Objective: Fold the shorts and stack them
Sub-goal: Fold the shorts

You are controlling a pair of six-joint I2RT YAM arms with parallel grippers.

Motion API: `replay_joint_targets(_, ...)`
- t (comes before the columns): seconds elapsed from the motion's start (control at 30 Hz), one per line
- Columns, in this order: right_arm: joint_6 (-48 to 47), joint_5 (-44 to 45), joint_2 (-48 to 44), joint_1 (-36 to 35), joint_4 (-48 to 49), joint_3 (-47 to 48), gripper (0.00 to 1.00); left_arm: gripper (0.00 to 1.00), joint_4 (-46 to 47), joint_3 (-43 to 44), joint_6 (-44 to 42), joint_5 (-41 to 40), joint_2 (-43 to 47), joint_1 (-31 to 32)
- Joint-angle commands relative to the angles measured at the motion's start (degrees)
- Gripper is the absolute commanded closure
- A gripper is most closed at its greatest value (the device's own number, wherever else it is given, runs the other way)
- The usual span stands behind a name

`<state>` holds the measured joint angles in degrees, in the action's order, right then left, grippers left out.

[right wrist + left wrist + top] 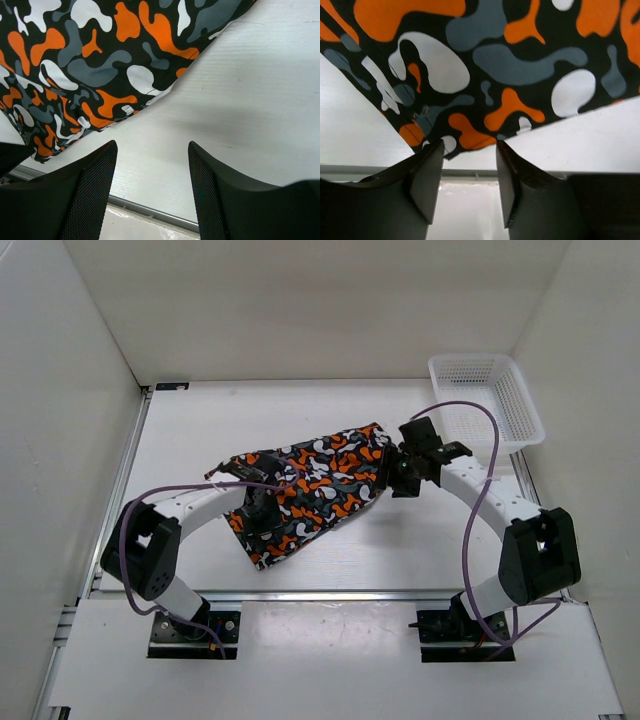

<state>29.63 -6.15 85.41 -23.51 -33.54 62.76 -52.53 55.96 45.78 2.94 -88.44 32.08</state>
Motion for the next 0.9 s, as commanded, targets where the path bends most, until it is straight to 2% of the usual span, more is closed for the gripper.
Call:
replay_joint_targets(0.0,-0.45,0.7,-2.61,0.92,-1.44,-1.32,0.36,0.41,1.21,0.11,1.42,-3.02,-0.59,0.62)
replay_joint_targets(0.13,-0.97,0.7,-3.84,1.45,-1.44,-1.85,0.36,0.3,1.73,-1.91,1.42,-3.55,0.03,1.15)
replay_joint_targets(0.37,-0.97,0.18,-3.84,1.45,-1.44,-2.91,0.36,0.37,3.49,-3.75,2.03,-4.61,-4.19,1.15)
replay_joint_targets(0.47,-0.97,0.18,-3.84,1.45,-1.97,-2.91,0.36,0.45,3.49,-3.76,2.03,-4.61,-4.9,1.15)
replay_joint_targets(0.5,-0.97,0.18,-3.84,1.45,-1.97,-2.91,0.36,0.53,3.49,-3.76,2.03,-5.22,-4.9,1.15)
replay_joint_targets(0.53,-0.97,0.18,-3.84,1.45,-1.97,-2.91,0.36,0.69,3.49,-3.76,2.03,-5.22,-4.11,1.15)
replay_joint_targets(0.57,-0.97,0.18,-3.84,1.45,-1.97,-2.91,0.36,0.79,3.49,-3.76,2.03,-5.22,-3.06,1.15)
replay_joint_targets(0.63,-0.97,0.18,-3.84,1.45,-1.97,-2.91,0.36,0.9,1.83,-2.45,2.03,-6.01,-2.0,1.15)
replay_joint_targets(0.87,-0.97,0.18,-3.84,1.45,-1.97,-2.91,0.36,0.9,-7.58,0.64,4.4,-9.7,4.94,1.15)
